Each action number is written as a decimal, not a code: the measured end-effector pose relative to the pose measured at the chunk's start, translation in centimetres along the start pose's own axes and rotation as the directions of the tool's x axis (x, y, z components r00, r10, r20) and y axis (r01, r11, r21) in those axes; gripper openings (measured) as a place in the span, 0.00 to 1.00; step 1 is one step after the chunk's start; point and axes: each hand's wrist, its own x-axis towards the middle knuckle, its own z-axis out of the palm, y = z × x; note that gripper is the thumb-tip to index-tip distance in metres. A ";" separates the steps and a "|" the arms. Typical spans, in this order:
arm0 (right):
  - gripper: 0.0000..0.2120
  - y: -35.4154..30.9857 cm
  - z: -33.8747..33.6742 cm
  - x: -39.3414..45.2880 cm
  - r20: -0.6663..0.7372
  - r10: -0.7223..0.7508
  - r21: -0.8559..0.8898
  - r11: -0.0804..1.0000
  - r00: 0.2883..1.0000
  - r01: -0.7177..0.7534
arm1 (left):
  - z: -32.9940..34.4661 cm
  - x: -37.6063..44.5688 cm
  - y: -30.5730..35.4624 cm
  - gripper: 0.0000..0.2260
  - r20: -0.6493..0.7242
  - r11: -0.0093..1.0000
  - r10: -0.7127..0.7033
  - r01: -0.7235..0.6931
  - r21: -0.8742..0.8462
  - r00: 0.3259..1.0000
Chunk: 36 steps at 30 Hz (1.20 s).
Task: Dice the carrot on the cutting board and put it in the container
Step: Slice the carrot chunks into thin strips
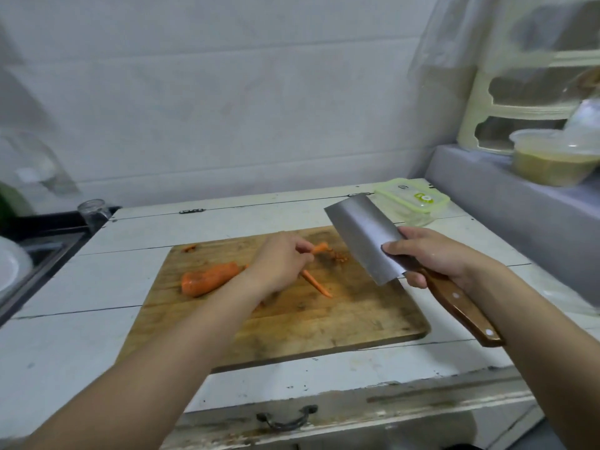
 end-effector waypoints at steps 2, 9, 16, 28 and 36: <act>0.03 0.3 -0.8 0.1 -0.062 0.006 -0.015 1.000 0.998 -0.007 | -0.4 0.7 -0.5 0.10 0.220 0.852 0.296 -0.361 0.379 0.929; 0.05 1.5 -1.8 0.1 -0.064 -0.003 -0.074 0.997 0.998 -0.002 | -1.5 0.8 -0.4 0.15 0.543 0.761 0.319 -0.552 0.342 0.777; 0.11 1.3 -1.1 0.4 -0.041 -0.020 -0.097 0.995 0.999 0.016 | -0.8 -0.3 0.1 0.07 0.410 0.728 0.263 -0.458 0.509 0.874; 0.06 -1.5 1.7 -0.8 -0.068 -0.075 -0.604 0.796 0.995 0.019 | 2.5 -3.8 -0.5 0.11 -0.062 0.856 0.164 -0.111 0.505 0.985; 0.10 -4.3 5.9 0.4 -0.004 -0.034 -0.867 0.498 0.999 0.013 | 3.8 -3.5 -1.3 0.07 -0.164 0.915 0.237 -0.163 0.369 0.958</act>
